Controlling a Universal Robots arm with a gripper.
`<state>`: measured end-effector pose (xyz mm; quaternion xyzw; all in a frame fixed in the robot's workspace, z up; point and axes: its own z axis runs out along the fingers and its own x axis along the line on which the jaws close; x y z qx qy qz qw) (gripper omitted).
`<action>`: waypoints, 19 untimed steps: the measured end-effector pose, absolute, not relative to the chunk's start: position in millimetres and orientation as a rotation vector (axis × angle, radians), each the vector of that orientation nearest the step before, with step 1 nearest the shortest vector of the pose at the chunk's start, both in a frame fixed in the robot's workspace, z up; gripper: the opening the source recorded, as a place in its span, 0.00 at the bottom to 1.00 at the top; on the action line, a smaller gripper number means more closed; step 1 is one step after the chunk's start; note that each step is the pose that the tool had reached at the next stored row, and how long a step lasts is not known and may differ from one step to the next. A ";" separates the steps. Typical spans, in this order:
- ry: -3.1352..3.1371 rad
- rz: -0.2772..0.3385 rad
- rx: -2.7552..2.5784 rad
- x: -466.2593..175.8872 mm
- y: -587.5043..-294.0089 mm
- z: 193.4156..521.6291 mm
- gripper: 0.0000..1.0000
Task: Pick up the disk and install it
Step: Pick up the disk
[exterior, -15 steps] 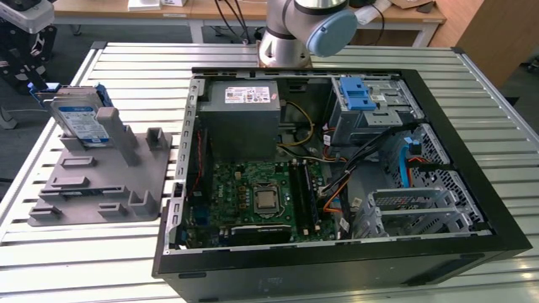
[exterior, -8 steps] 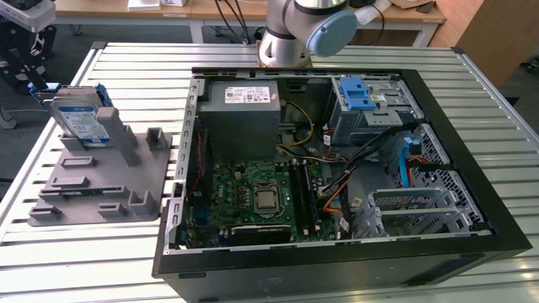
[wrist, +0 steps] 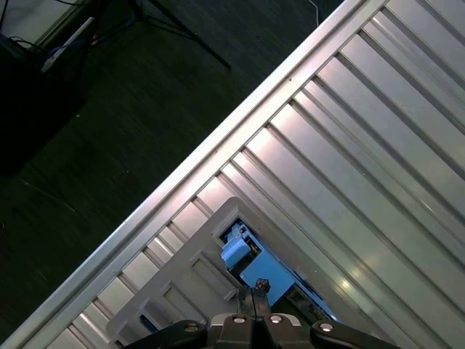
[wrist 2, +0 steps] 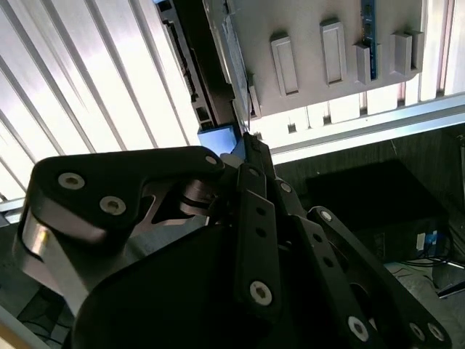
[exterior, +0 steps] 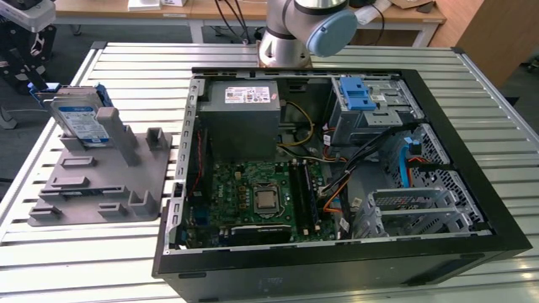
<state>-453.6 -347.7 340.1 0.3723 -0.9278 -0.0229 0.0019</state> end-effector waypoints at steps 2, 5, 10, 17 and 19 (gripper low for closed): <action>-2.911 -0.072 1.169 -453.6 -347.7 340.1 0.11; -2.911 -0.072 1.169 -453.6 -347.7 340.1 0.18; -2.909 -0.072 1.173 -453.6 -347.7 340.1 0.18; -2.858 -0.071 1.288 -453.6 -347.7 340.1 0.25; -2.837 -0.071 1.333 -453.5 -347.7 340.1 0.25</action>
